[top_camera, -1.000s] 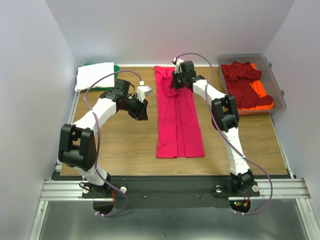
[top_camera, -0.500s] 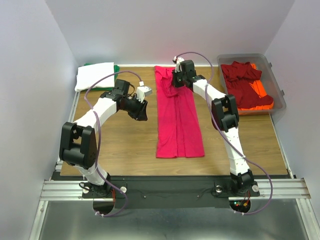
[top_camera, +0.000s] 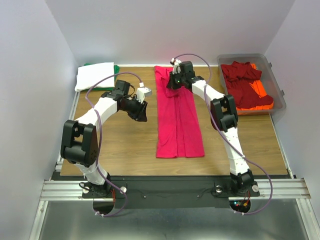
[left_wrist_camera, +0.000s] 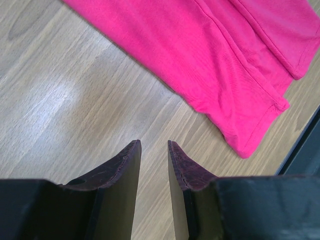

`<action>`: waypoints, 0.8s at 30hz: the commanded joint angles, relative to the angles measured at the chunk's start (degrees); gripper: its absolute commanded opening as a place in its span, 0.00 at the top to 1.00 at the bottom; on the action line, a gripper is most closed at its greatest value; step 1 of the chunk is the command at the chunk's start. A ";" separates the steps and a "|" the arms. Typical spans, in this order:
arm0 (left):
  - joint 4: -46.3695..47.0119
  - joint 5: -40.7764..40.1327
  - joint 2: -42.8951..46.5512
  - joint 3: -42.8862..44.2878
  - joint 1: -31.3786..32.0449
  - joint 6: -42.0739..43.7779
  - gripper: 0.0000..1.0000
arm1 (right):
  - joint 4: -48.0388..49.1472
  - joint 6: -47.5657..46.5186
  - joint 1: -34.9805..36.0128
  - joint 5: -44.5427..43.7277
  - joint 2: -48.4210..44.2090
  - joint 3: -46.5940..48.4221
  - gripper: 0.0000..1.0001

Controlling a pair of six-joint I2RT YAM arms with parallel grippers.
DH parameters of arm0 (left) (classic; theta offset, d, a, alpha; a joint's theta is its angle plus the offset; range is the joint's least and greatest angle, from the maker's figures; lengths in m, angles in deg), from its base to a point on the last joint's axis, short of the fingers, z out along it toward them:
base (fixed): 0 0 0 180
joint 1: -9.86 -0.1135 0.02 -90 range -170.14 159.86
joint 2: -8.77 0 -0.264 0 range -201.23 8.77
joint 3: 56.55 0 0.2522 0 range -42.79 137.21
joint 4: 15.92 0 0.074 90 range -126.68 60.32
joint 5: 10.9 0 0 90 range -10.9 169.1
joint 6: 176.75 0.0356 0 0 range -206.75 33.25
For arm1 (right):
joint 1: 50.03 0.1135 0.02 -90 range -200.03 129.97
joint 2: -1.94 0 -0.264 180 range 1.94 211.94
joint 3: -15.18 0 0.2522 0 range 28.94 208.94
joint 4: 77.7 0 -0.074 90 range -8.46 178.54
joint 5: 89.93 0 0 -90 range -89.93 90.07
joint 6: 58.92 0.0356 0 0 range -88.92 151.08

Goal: Fold and stack the t-shirts
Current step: Fold the tshirt

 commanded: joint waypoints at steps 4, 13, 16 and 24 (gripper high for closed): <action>-0.09 1.80 1.14 -1.12 -0.37 0.73 0.60 | 3.28 0.81 1.07 5.35 -1.41 2.34 0.99; -0.97 1.80 1.23 -0.77 -0.80 1.43 0.60 | 3.19 0.98 1.16 5.35 0.52 0.50 0.99; -1.41 1.89 1.23 -0.51 -0.81 1.78 0.60 | 3.11 1.07 1.16 7.45 1.40 0.06 0.99; -2.20 1.80 1.75 -0.33 -0.89 2.05 0.60 | 3.28 4.85 1.16 14.04 3.15 0.93 0.99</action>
